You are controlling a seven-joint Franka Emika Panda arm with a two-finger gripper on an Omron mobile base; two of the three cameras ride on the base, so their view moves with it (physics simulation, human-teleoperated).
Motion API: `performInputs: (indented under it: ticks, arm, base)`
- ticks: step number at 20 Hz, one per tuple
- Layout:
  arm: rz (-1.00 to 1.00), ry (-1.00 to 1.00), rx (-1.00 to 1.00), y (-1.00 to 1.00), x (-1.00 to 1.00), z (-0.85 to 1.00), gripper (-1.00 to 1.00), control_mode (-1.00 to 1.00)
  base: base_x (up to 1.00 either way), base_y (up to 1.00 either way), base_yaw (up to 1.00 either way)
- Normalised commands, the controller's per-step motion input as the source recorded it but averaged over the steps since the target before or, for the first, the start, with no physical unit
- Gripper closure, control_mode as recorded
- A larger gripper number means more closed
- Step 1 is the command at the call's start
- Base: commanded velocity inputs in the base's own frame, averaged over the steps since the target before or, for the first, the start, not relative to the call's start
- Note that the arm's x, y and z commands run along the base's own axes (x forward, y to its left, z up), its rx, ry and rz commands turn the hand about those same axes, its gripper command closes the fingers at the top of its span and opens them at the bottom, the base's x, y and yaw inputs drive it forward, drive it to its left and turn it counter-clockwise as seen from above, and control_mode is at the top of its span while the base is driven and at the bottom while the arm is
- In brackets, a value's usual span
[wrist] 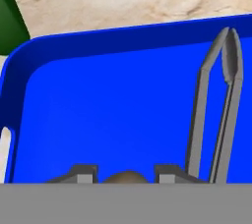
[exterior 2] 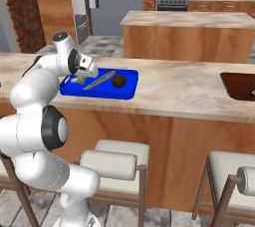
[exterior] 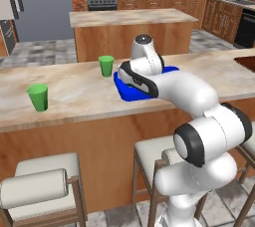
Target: Gather the mushroom and avocado from the fridge and place them on a tray on the dining counter. Then gather the steak and chicken drumstick from the fridge and place them on the other tray.
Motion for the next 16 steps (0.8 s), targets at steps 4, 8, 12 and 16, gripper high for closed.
performInputs:
  ticks: [4, 8, 12, 16]
  arm:
    - [0.00, 0.01, 0.00, 0.00, 0.00, -0.01, -1.00, -1.00]
    - [-0.01, 0.00, 0.00, 0.00, 0.00, 0.00, -1.00, -1.00]
    - [-0.04, 0.00, 0.00, 0.00, -0.19, 0.38, -1.00, -1.00]
    - [-0.01, 0.00, 0.00, -0.01, -0.32, 0.79, -1.00, -1.00]
  base:
    - [0.00, 0.00, 0.00]
    - [0.00, 0.00, 0.00]
    - [0.00, 0.00, 0.00]
    - [0.00, 0.00, 0.00]
